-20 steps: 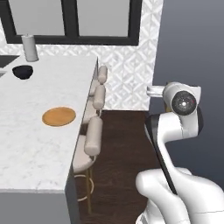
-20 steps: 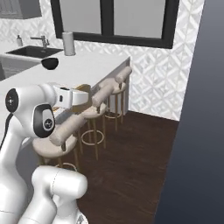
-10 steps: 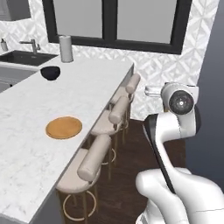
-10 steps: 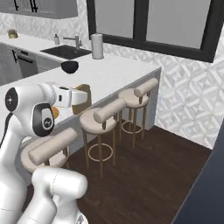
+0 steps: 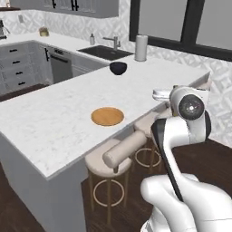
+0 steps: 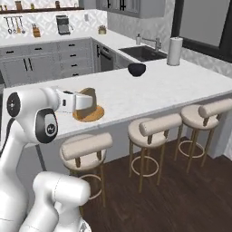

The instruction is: Start the toaster. Once the lever pops up, take the bread to the plate on the dining counter.

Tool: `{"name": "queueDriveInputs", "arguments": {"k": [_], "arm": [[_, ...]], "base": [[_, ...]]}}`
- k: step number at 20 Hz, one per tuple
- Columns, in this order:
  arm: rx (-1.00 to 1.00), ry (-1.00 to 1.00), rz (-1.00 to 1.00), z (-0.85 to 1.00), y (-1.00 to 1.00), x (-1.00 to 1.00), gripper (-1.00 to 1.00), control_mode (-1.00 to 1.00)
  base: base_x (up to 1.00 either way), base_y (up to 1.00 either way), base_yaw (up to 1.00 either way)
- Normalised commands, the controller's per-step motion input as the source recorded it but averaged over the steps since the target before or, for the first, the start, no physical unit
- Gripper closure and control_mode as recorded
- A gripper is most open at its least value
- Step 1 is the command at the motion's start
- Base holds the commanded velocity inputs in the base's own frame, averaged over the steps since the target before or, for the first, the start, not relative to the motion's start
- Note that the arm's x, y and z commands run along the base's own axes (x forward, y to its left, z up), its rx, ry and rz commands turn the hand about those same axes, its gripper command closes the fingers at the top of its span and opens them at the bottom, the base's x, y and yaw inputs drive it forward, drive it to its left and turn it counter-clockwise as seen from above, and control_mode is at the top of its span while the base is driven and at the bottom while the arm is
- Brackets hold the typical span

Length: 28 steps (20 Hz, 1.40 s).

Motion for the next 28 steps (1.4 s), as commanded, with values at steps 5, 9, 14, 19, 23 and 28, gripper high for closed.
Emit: {"name": "queueDriveInputs", "arguments": {"k": [5, 9, 14, 19, 23, 28], "arm": [[0.0, 0.0, 0.0, 0.0, 0.0, 0.0, 1.0, 1.0], [0.0, 0.0, 0.0, 0.0, 0.0, 0.0, 1.0, 1.0], [0.0, 0.0, 0.0, 0.0, 0.0, 0.0, 1.0, 1.0], [0.04, 0.11, 0.17, 0.0, 0.0, 0.63, 1.0, -1.0], [0.25, 0.32, 0.36, -0.01, -0.19, 0.34, 1.0, -1.0], [0.38, 0.45, 0.42, -0.25, -0.31, 0.21, 1.0, -1.0]], "base": [[0.26, -0.63, 0.52], [0.68, -0.34, 0.23], [0.73, -0.09, 0.2], [0.18, 0.0, 0.04], [0.0, 0.0, 0.0], [0.0, 0.0, 0.0]]}}
